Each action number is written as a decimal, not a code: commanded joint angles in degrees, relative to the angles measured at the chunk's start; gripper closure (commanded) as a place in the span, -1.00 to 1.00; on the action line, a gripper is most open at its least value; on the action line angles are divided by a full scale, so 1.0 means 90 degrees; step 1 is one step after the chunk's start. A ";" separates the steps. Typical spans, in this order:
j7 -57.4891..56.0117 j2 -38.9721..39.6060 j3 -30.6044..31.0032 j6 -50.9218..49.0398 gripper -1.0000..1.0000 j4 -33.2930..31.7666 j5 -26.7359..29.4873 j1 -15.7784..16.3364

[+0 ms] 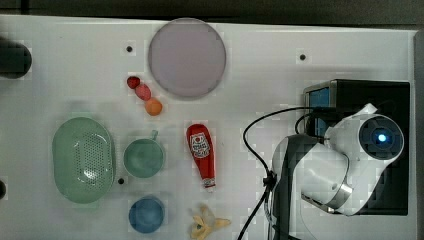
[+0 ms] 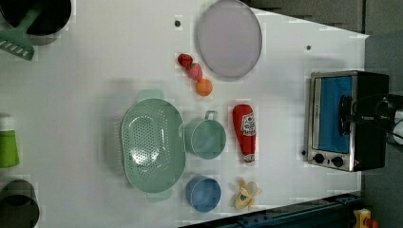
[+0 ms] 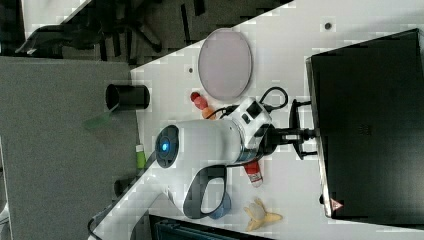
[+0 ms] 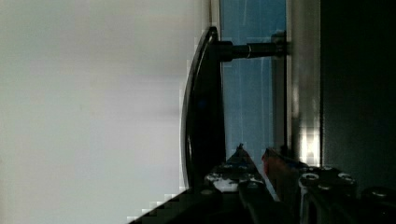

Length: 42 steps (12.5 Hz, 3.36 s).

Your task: Flap open oven.

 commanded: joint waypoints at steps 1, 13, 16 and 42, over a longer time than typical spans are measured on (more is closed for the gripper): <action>-0.0118 -0.0018 0.0136 0.0098 0.65 -0.0002 -0.0022 0.0097; 0.3761 0.0271 0.0828 -0.0122 0.65 -0.0364 -0.3233 0.0969; 0.4873 0.0652 0.1096 -0.0184 0.65 -0.0360 -0.3560 0.1176; 0.6053 0.0126 0.1399 -0.0215 0.65 0.0457 -0.0390 0.1720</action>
